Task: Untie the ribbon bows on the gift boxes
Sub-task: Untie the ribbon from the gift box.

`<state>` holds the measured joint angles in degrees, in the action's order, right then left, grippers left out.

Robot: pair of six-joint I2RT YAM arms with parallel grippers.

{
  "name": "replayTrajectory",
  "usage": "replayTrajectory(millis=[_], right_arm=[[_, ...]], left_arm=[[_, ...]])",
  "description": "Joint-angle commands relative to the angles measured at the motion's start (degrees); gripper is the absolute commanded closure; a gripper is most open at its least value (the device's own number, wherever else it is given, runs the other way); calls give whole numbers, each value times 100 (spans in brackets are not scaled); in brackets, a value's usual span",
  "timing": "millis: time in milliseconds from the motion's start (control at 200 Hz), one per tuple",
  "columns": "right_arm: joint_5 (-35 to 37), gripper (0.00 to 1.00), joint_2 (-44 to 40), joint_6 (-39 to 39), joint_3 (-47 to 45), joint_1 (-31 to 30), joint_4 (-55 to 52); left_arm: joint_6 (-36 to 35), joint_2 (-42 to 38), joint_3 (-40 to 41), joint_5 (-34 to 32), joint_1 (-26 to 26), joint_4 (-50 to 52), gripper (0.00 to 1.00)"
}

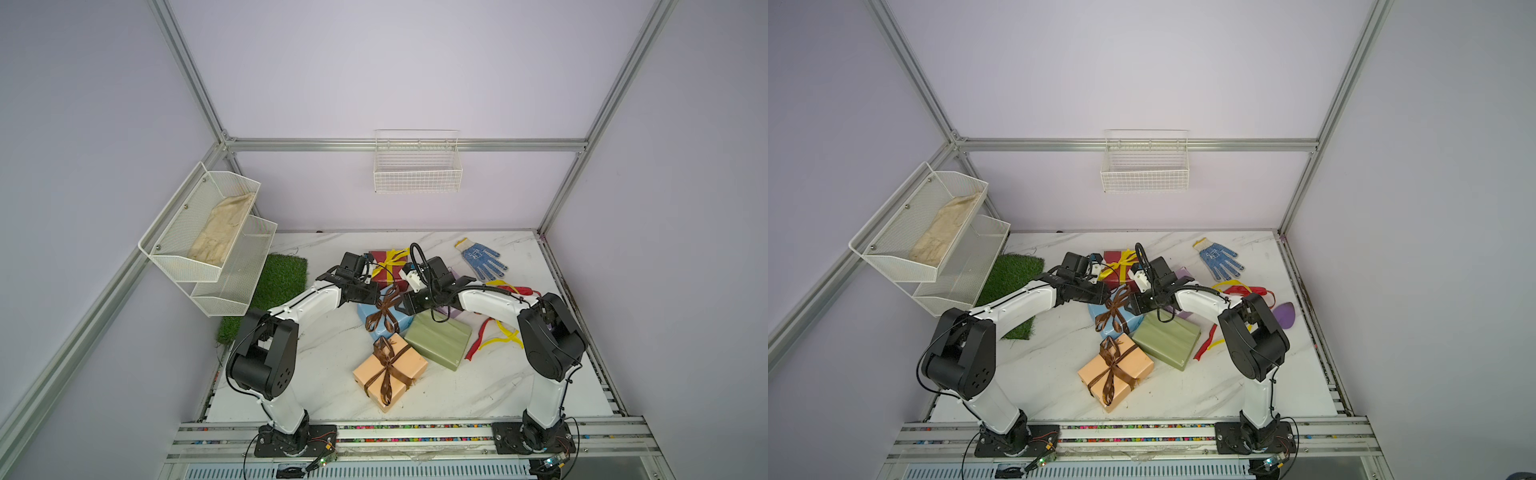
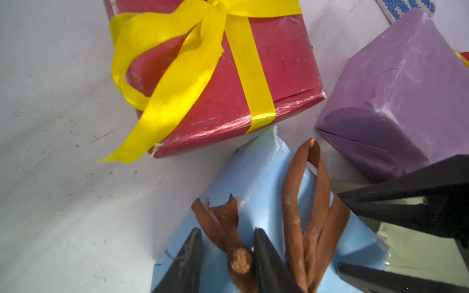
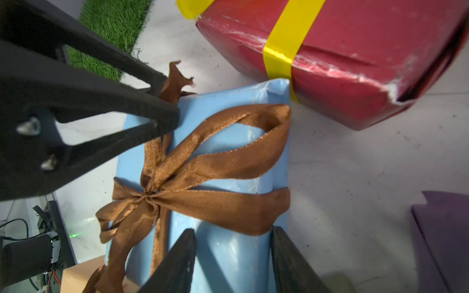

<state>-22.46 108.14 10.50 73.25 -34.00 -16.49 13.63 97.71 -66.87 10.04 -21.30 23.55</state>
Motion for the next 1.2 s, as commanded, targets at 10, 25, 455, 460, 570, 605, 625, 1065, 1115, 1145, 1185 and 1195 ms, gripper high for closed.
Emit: replayTrajectory(millis=[10, 25, 455, 460, 570, 605, 625, 1065, 1115, 1145, 1185, 1195], right_arm=[[286, 49, 85, 23, -145, -70, -52], [294, 49, 81, 30, -145, -79, -48], [769, 46, 164, 57, -138, -168, -222], [778, 46, 159, 57, -137, -173, -223], [892, 46, 196, 66, -143, -208, -266], [908, 46, 197, 68, -144, -212, -273], [918, 46, 208, 74, -138, -220, -277], [1081, 45, 206, 128, -155, -274, -311], [1085, 45, 207, 135, -158, -283, -319], [1081, 45, 205, 141, -147, -283, -321], [1085, 45, 194, 152, -133, -283, -328], [1083, 44, 198, 153, -131, -283, -328]], left_arm=[[-115, 42, -57, 6, -67, -10, 69], [-115, 36, -55, 2, -72, -3, 69], [-115, -237, -117, -114, -76, 170, 95], [-115, -240, -116, -115, -76, 177, 95], [-115, -335, -116, -184, -81, 224, 95], [-227, -357, -122, -191, -76, 233, 95], [-262, -374, -121, -194, -80, 238, 95], [-247, -487, -107, -55, -76, 278, 87], [-247, -520, -98, -60, -76, 273, 84], [-247, -540, -103, -49, -76, 288, 84], [-247, -565, -98, -39, -76, 291, 82], [-251, -568, -98, -42, -76, 290, 82]])
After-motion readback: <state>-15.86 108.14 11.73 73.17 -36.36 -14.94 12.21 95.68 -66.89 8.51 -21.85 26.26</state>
